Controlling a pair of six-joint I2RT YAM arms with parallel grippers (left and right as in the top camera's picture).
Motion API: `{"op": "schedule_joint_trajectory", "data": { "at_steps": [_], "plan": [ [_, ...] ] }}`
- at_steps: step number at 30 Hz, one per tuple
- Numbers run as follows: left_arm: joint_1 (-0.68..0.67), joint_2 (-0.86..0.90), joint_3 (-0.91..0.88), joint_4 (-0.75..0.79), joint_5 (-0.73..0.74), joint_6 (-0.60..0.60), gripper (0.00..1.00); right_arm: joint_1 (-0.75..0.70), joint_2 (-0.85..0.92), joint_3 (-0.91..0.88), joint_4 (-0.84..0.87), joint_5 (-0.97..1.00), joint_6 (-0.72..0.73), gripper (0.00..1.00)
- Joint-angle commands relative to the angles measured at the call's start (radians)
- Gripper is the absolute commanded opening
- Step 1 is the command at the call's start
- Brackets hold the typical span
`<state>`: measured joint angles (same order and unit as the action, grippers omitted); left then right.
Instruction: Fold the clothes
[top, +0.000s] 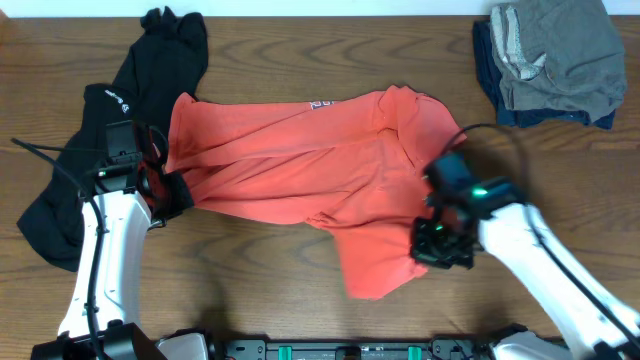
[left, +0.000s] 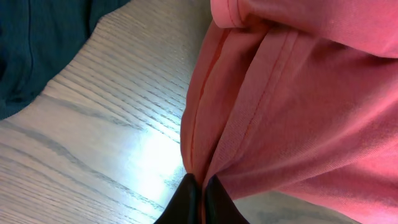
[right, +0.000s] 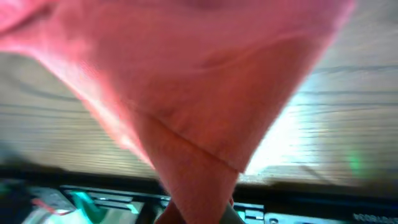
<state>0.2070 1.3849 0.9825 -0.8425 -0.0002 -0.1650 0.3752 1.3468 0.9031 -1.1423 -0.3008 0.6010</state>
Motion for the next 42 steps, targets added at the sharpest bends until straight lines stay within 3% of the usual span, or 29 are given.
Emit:
{"op": "schedule_joint_trajectory", "data": {
  "at_steps": [1,9,18,23,27,34,42],
  "plan": [
    [0.006,-0.009,0.009,0.0,-0.019,-0.017,0.06,-0.086,-0.038,0.038,-0.024,-0.022,-0.111,0.01],
    [0.006,-0.009,0.009,0.044,-0.019,-0.017,0.06,-0.253,-0.006,0.12,0.076,-0.018,-0.217,0.01],
    [0.006,-0.009,0.009,0.121,-0.009,-0.017,0.06,-0.277,0.051,0.206,0.341,-0.018,-0.244,0.01],
    [0.006,-0.01,0.014,0.142,-0.007,-0.017,0.06,-0.286,0.088,0.213,0.356,-0.005,-0.262,0.01],
    [0.006,-0.024,0.078,0.022,0.066,-0.016,0.06,-0.319,0.071,0.273,0.273,-0.005,-0.288,0.01],
    [0.006,-0.026,0.217,-0.344,0.179,-0.016,0.06,-0.388,0.058,0.43,-0.023,0.061,-0.379,0.01],
    [0.006,-0.025,0.217,-0.488,0.164,-0.012,0.06,-0.398,0.058,0.431,-0.156,0.064,-0.409,0.01]
  ]
}}
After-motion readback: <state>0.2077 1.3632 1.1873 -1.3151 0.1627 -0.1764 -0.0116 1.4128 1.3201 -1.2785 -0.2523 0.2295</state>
